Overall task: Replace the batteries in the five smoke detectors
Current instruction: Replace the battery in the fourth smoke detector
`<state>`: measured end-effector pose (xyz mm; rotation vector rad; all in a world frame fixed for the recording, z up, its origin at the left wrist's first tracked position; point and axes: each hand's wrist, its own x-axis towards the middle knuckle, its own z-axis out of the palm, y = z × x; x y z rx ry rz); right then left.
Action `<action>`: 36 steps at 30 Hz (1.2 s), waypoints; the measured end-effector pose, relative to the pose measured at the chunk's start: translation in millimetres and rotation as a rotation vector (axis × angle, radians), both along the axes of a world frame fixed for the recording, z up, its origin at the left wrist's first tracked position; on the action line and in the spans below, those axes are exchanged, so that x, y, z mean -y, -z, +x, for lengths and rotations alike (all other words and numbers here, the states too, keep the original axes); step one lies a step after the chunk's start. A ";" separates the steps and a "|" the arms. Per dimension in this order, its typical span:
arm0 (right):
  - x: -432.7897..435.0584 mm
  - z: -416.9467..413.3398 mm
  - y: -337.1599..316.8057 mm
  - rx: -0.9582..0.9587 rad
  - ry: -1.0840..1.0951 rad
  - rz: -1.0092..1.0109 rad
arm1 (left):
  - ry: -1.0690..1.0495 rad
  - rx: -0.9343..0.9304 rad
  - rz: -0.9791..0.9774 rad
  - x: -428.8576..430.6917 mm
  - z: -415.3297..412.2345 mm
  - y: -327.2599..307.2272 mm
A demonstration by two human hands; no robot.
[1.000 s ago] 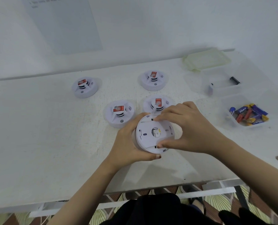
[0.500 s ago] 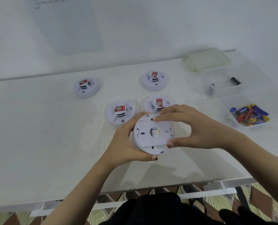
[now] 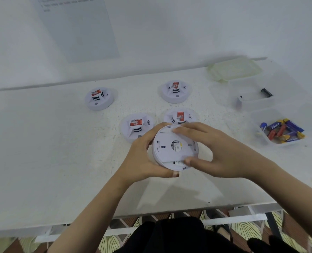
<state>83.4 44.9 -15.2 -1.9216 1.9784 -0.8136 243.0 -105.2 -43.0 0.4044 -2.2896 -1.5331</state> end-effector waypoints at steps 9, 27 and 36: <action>10.4 17.1 3.9 0.144 0.088 -0.283 | -0.010 -0.039 -0.028 -7.3 -2.8 -11.7; -2.2 32.1 16.6 0.163 0.196 -0.344 | -0.036 -0.079 -0.111 -22.5 1.9 -9.4; 4.6 44.2 7.0 0.361 0.313 -0.131 | -0.046 -0.023 -0.299 -20.3 -4.9 -6.8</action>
